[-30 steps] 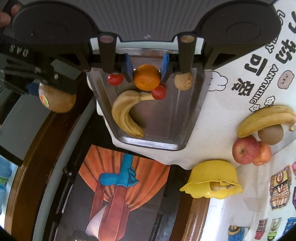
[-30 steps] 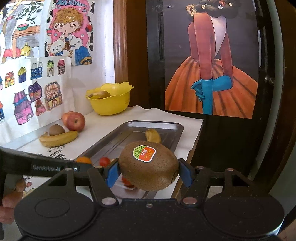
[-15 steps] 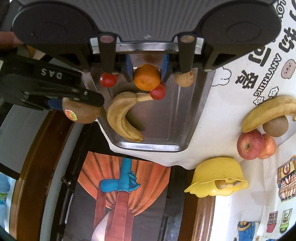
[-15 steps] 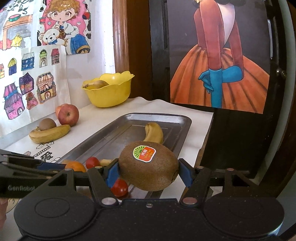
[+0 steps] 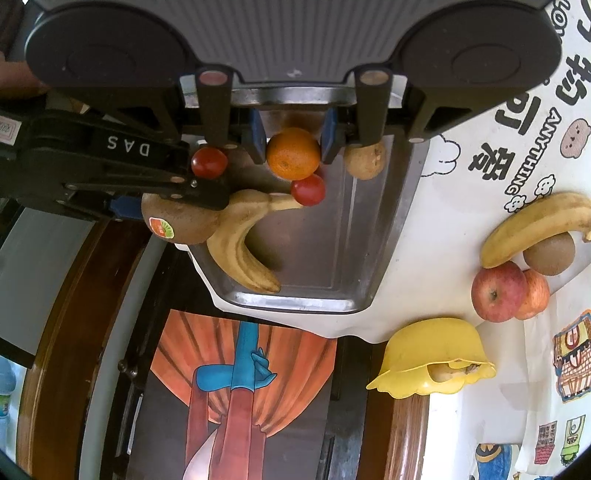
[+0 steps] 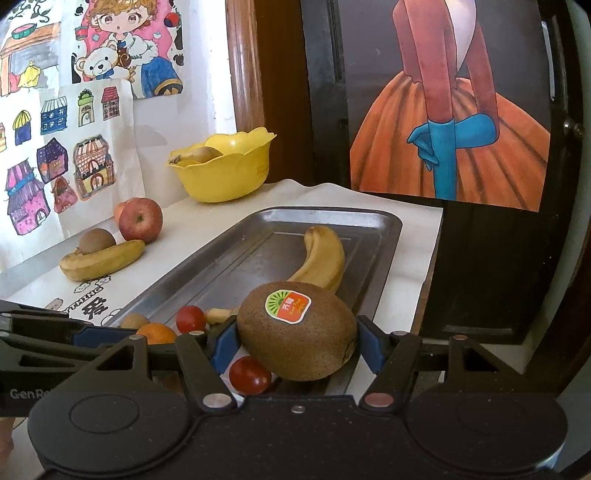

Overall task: Organize fruits
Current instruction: 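Carry the mandarin and kiwi over the metal tray and open both tools, then lift both open tools away from the tray toward the remaining fruit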

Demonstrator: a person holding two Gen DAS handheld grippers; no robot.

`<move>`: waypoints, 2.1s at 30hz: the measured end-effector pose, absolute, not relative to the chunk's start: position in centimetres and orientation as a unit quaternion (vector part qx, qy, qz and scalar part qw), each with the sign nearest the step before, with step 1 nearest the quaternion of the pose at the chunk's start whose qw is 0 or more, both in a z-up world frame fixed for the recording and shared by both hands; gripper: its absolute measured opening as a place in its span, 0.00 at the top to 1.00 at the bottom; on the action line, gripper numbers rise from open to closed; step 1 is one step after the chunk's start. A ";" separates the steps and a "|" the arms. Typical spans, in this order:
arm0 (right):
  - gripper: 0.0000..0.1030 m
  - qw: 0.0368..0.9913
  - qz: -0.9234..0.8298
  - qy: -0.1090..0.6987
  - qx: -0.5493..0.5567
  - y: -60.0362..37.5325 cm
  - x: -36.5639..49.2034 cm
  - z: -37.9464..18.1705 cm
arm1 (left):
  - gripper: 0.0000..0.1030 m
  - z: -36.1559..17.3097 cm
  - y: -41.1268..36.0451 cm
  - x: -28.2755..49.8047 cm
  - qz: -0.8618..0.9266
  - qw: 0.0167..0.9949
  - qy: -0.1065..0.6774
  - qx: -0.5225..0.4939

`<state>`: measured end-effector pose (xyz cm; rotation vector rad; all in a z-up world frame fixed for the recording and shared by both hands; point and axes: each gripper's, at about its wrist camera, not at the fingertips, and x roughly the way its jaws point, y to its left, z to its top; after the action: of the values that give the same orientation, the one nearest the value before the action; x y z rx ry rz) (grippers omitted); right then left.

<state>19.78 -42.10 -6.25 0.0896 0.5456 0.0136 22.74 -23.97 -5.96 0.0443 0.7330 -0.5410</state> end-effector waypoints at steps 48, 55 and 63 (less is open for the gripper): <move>0.01 0.995 0.039 0.077 0.047 -26.3 3.1 14.1 | 0.00 10.6 -0.9 11.0 -0.116 0.983 0.140 -0.024; 0.01 0.993 0.085 0.055 0.062 -20.2 3.7 19.2 | 0.00 14.7 3.1 9.8 -0.085 0.991 0.102 -0.011; 0.01 0.983 0.090 0.090 0.133 -18.7 8.4 22.0 | 0.00 15.4 4.0 10.7 -0.073 0.993 0.094 -0.001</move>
<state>8.43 -18.72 21.99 0.2677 0.1807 0.1814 10.65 4.02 15.44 -0.0029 0.1886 -0.1469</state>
